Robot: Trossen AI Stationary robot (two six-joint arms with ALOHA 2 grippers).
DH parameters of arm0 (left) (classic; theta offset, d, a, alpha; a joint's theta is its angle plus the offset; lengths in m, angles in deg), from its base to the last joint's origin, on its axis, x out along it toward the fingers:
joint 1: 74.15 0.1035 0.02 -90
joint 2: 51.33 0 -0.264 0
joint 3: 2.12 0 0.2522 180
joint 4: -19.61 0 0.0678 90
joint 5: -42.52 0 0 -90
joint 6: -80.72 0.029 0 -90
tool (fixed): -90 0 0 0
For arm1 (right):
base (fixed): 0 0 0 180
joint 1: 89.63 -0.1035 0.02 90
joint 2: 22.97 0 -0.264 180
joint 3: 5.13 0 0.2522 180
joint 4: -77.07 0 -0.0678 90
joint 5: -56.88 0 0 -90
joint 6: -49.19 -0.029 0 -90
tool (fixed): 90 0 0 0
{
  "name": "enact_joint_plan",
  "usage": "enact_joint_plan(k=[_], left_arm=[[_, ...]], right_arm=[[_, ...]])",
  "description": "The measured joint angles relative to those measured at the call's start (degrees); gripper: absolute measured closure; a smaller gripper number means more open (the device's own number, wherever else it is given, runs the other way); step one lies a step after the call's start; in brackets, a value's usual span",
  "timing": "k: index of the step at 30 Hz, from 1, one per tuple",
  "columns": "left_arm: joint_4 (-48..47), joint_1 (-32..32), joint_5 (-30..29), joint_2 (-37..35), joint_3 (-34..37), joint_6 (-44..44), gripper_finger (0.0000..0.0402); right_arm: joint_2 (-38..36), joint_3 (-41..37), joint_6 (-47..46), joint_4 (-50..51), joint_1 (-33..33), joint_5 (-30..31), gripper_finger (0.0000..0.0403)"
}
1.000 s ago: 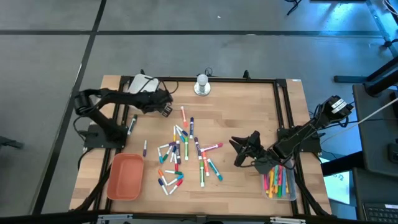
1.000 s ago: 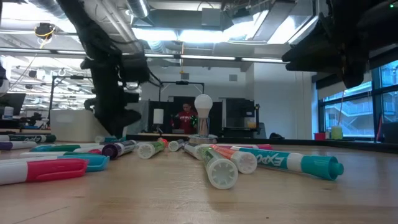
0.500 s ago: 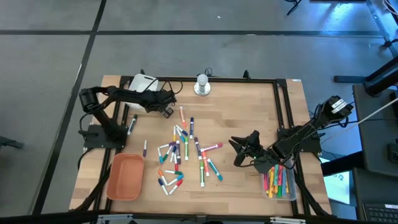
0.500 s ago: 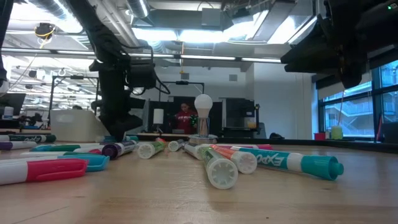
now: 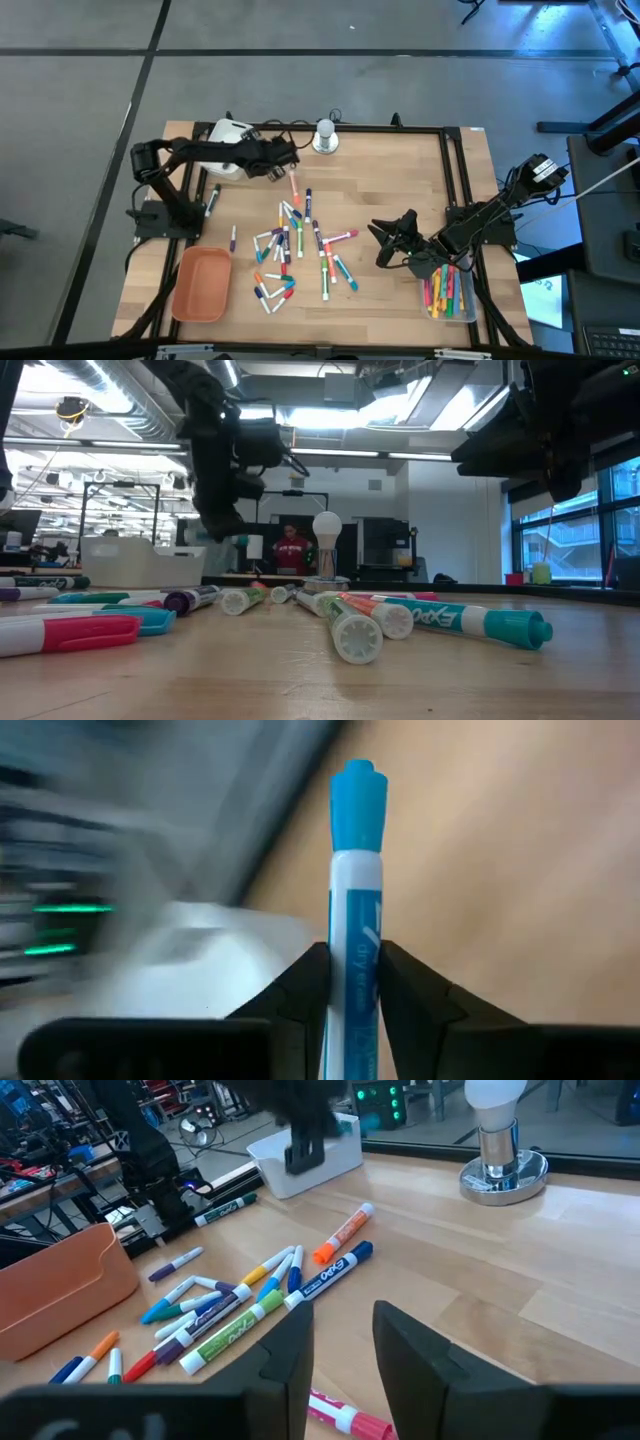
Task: Pick & Place Markers
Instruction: Put the light blue marker pen into the white bin, then put the dark green marker pen into the white bin
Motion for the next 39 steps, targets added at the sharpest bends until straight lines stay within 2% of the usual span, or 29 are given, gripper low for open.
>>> enact_joint_plan(k=[3,5,12,17,22,28,31,35,39], left_arm=[[-5.0,1.1,-10.8,0.0,-1.5,0.2,0.0335],[-8.1,3.0,-12.5,-0.2,-1.6,-1.4,0.0338],[-13.4,12.1,-6.1,-0.3,0.5,-9.3,0.0327],[-13.1,16.6,-1.5,-0.3,4.3,-9.9,0.0314],[-13.0,18.8,-0.4,-0.4,6.4,-9.8,0.0295],[-13.0,17.6,0.5,-5.1,6.5,-9.8,0.0263],[-13.2,16.0,3.2,-9.3,6.6,-9.9,0.025],[-15.5,11.8,7.4,-16.3,6.6,-12.5,0.0245],[-20.2,5.6,7.4,-22.8,6.6,-19.1,0.0256]], right_arm=[[0.0,0.0,0.0,0.0,0.0,0.0,0.0296],[0.0,0.0,0.0,0.0,-0.1,-0.1,0.0296],[0.0,0.0,0.2,0.0,-0.3,-2.8,0.0296],[0.0,0.0,0.1,-0.4,-1.0,-2.9,0.0296],[0.0,0.0,0.2,-0.6,-1.2,-2.4,0.0296],[0.0,0.0,0.2,-0.7,-1.2,-2.4,0.0296],[0.0,0.0,0.2,-0.7,-1.2,-2.4,0.0296],[0.0,0.0,0.2,-0.7,-1.2,-2.4,0.0296],[0.0,0.0,0.2,-0.7,-1.4,-2.4,0.0296]])
